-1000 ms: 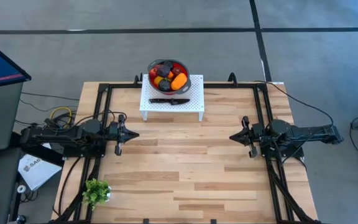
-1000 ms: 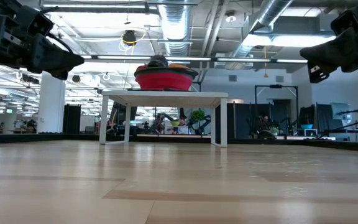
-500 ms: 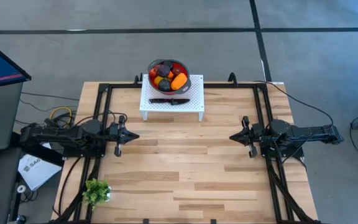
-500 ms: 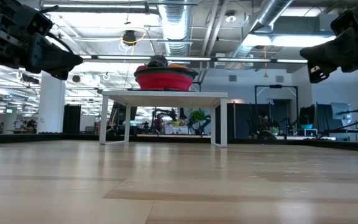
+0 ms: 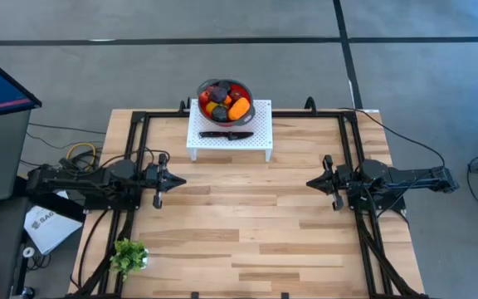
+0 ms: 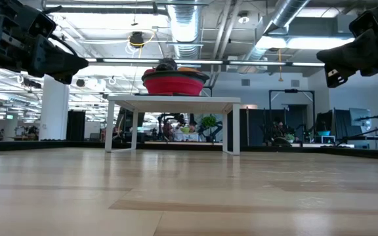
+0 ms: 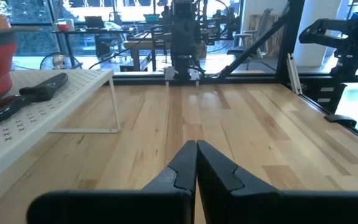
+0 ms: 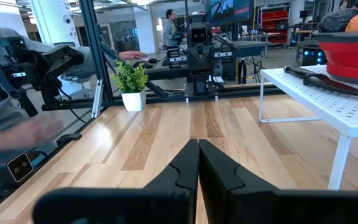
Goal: Pick & Place Fruit
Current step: Return to Home Position
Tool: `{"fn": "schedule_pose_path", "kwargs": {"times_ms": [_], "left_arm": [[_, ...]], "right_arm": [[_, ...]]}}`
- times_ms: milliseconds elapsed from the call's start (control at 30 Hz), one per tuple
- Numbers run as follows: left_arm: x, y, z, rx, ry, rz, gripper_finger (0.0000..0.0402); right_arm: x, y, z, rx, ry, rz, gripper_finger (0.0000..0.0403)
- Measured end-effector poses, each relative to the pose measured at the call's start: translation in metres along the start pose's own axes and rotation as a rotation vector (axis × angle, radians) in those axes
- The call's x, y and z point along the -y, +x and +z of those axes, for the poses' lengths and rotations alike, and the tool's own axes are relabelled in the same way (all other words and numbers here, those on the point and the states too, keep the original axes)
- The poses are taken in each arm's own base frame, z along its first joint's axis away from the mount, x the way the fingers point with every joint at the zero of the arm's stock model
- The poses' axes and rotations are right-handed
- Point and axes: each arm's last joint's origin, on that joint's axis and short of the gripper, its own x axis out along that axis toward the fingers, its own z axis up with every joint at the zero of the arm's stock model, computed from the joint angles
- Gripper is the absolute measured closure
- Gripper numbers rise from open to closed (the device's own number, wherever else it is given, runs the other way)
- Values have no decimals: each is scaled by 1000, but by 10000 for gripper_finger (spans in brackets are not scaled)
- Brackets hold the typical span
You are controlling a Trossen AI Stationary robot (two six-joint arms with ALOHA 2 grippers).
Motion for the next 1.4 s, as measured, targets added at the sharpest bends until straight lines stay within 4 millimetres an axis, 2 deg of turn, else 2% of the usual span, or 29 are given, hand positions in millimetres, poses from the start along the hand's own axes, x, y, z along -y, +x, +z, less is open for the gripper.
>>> {"fn": "schedule_pose_path", "kwargs": {"times_ms": [433, 600, 1400], "left_arm": [[0, 0, 2, 18, 23, 1, 398], [0, -6, 9, 108, 22, 4, 398], [-3, -9, 12, 144, 22, 28, 398]], "right_arm": [[0, 0, 0, 0, 0, 0, 398], [0, 0, 0, 0, 0, 0, 398], [0, 0, 0, 0, 0, 0, 398]]}}
